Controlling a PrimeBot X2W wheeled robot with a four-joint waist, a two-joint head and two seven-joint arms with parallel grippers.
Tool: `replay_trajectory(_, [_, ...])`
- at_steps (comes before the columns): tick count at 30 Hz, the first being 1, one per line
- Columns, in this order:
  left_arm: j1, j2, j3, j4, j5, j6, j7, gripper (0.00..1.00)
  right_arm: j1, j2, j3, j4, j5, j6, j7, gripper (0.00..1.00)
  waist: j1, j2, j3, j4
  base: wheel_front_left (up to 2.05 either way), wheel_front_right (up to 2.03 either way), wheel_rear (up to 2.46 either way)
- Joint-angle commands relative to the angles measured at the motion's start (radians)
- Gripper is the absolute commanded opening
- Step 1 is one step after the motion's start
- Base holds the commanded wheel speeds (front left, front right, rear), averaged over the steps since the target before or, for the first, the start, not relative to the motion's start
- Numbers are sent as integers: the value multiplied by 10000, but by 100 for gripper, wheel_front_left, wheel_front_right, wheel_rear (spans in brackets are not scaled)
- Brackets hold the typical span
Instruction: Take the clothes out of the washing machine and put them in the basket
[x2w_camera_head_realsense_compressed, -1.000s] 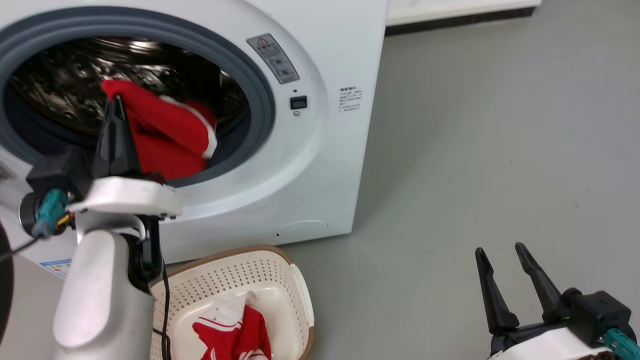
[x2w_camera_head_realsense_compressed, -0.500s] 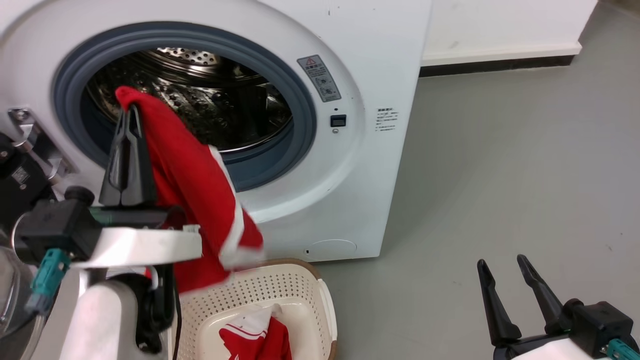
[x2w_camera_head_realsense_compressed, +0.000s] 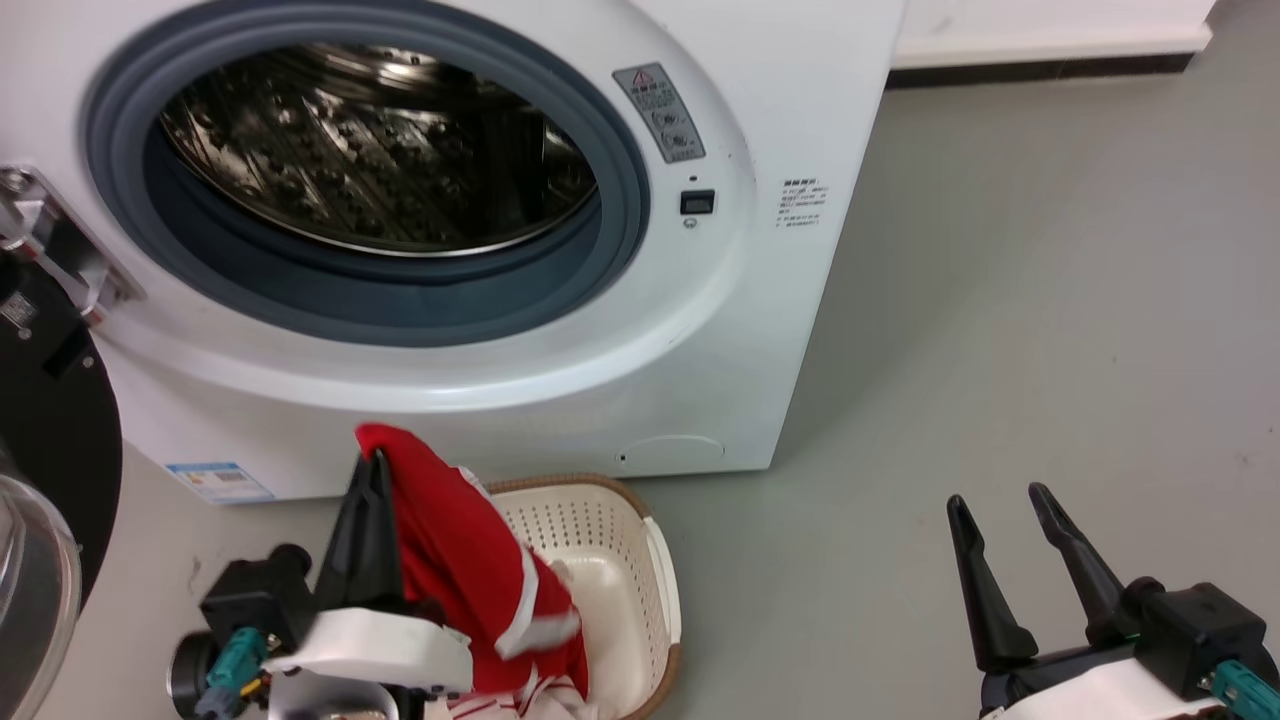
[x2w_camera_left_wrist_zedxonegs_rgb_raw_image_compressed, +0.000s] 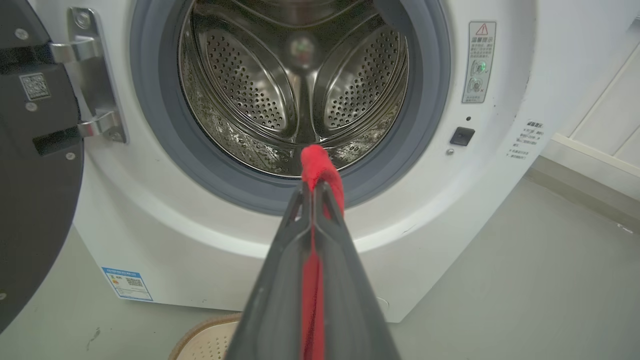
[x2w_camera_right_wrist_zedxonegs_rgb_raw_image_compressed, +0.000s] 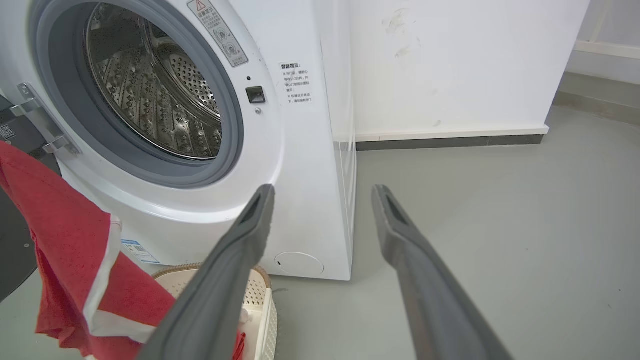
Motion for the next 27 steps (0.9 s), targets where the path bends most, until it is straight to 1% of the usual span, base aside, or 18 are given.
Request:
replay_trajectory(1, [30, -72, -10, 522, -104, -75, -301, 0, -186, 5, 32, -55, -59, -3, 37, 100, 0, 0, 418, 8, 0, 0, 0])
replay_trajectory(8, [-860, -407, -180, 3044, -491, -482, -1143, 0, -754, 5, 182, -244, -157, -3, -15, 100, 0, 0, 1892, -74, 0, 0, 0])
replay_trajectory(14, [-2251, -554, -202, 4919, -425, -795, -1384, 0, -1430, 5, 307, -217, -192, -3, -168, 100, 0, 0, 3361, -264, 0, 0, 0])
replay_trajectory(16, [-2831, -576, -57, 5424, -349, -879, -1402, 0, -1675, 5, 335, -181, -182, -3, -238, 100, 0, 0, 3878, -342, 0, 0, 0])
replay_trajectory(21, [-3972, -594, 508, 6861, -127, -883, -1389, 0, -2236, 8, 531, -23, -157, -3, -423, 100, 0, 0, 4967, -672, 0, 0, 0])
replay_trajectory(27, [-4927, -216, 1187, 8636, 215, -880, -1391, 0, -2740, 6, 677, 227, 4, -3, -711, 100, 0, 0, 5925, -1200, 0, 0, 0])
